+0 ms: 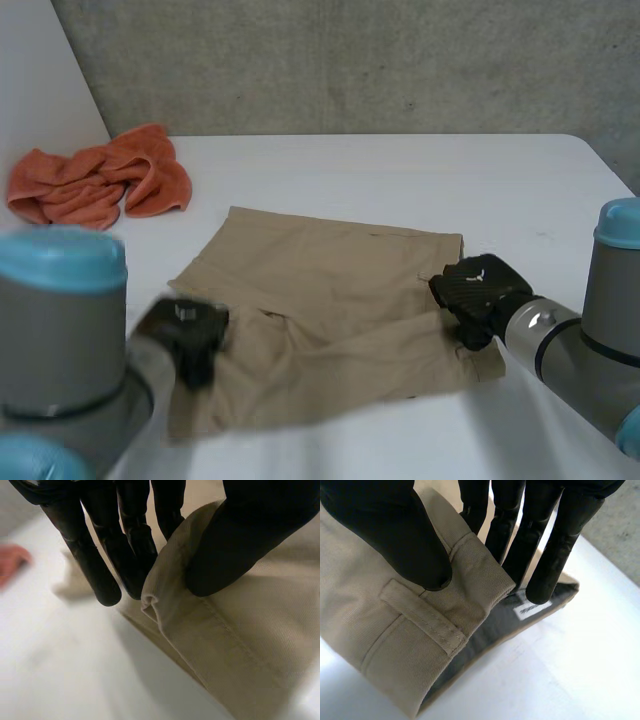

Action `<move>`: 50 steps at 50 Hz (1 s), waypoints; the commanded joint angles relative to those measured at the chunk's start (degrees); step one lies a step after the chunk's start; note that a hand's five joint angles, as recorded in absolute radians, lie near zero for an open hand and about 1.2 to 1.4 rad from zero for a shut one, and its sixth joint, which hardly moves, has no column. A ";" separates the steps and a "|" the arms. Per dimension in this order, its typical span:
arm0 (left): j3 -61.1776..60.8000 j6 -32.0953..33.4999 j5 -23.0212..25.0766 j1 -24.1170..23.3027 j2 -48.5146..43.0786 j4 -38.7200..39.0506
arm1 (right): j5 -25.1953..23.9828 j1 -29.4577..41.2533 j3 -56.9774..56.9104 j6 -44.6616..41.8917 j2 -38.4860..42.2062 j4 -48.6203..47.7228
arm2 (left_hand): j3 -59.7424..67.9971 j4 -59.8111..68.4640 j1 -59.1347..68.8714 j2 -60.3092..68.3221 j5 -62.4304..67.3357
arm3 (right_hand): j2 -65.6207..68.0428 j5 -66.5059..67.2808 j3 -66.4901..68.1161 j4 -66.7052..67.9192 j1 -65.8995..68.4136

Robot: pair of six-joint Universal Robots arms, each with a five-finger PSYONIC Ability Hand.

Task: Fold the laundry.

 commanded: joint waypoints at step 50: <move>12.47 6.64 11.05 3.25 -12.44 36.13 | 6.21 2.25 -31.00 5.02 13.82 6.97 | -58.01 -58.55 -55.54 -58.38 -56.60 | -57.41 -56.85 -57.58 -58.18 -46.40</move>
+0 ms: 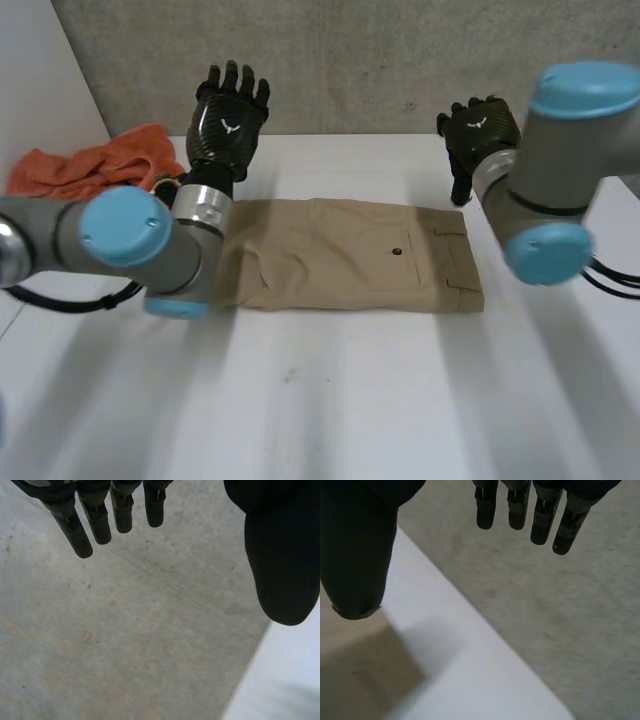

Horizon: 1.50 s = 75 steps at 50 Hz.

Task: Fold the laundry.

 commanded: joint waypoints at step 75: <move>-7.07 -27.39 -0.18 0.17 17.55 -32.78 | -27.70 11.83 20.80 -7.81 -5.71 -11.70 | -2.09 -1.58 -0.81 -1.68 -2.57 | 0.28 -0.69 0.60 -0.66 1.21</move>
